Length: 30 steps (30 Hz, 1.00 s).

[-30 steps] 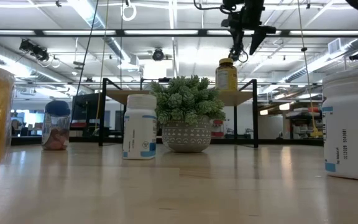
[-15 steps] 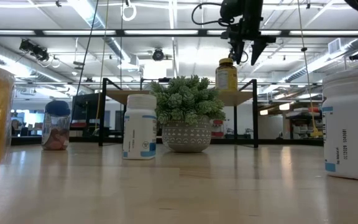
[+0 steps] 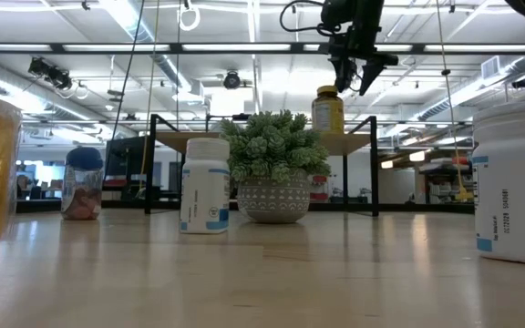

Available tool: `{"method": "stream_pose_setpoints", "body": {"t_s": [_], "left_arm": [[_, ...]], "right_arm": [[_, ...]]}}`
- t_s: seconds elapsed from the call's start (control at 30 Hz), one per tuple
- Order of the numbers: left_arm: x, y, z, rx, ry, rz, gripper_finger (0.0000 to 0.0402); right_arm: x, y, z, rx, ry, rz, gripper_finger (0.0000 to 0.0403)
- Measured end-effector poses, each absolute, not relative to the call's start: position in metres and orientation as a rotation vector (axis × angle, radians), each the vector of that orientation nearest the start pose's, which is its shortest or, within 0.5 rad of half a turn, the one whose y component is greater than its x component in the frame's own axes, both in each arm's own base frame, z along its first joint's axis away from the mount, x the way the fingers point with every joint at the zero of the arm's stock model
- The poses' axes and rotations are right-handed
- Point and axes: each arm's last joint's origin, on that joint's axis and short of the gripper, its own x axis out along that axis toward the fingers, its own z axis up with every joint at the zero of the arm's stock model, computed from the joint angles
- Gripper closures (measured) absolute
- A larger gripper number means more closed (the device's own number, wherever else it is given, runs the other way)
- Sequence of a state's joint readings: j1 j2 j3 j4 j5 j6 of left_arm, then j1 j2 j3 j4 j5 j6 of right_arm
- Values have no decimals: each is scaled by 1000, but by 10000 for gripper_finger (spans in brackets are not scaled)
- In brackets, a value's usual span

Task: Pick and place medicine bottles onto shelf by color
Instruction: Put the yellow medicine bottle on the shelf, then put the blue medicine bottle on the shelf

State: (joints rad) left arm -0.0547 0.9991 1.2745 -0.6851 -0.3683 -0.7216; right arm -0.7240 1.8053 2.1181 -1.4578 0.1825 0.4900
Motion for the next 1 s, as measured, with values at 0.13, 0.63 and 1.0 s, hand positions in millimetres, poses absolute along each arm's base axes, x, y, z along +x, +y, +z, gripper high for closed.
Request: {"method": "stream_pose_setpoints", "body": {"t_s": [0.13, 0.63, 1.0], "left_arm": [[184, 0, 412, -618, 272, 439, 173], [171, -2, 388, -410, 623, 364, 173], [181, 2, 319, -60, 1078, 201, 173]], "right_arm": [[250, -228, 406, 716, 897, -1070, 126], [254, -201, 407, 810, 1003, -903, 126], [272, -129, 434, 672, 944, -685, 126]]}}
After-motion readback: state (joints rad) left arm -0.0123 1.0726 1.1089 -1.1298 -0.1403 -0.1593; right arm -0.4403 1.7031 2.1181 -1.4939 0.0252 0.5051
